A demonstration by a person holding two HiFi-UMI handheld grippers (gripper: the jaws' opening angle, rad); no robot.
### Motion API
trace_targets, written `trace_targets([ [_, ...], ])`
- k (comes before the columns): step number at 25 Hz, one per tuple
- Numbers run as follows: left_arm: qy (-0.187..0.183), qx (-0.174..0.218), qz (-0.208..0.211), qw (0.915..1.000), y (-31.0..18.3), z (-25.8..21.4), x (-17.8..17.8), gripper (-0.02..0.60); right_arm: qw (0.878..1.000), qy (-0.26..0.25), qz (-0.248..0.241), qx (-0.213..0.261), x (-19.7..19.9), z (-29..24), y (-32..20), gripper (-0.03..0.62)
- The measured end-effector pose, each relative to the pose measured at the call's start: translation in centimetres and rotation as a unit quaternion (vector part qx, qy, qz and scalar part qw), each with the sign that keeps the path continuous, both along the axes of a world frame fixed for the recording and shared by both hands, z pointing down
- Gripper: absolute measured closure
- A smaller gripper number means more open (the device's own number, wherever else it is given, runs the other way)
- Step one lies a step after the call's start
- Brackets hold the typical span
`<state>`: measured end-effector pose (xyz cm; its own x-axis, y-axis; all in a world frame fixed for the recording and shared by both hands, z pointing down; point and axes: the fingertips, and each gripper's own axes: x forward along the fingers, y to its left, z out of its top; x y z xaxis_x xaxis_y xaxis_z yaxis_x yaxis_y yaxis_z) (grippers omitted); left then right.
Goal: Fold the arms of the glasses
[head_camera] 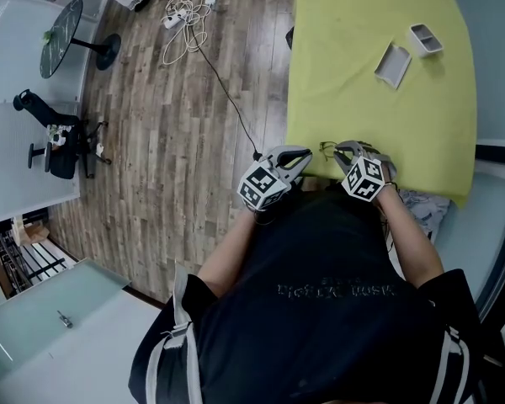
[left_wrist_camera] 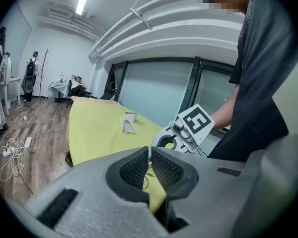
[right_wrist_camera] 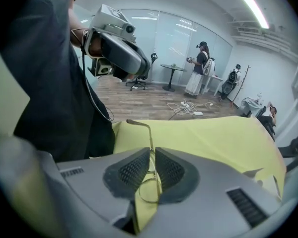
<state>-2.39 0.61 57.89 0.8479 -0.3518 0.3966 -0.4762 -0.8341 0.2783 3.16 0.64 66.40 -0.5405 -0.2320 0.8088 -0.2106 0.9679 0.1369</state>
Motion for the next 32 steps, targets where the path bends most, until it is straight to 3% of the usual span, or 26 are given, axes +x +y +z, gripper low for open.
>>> trace_targets([
  [16,0.008,-0.004,-0.005,0.9999,-1.0,0.1,-0.3,0.549,0.999,-0.003,-0.044,-0.01,-1.2,-2.2,2.8,0.559],
  [32,0.008,-0.005,-0.005,0.9999,-1.0,0.1,-0.7,0.549,0.998,-0.041,-0.026,-0.037,-2.7,-4.1,3.2,0.557],
])
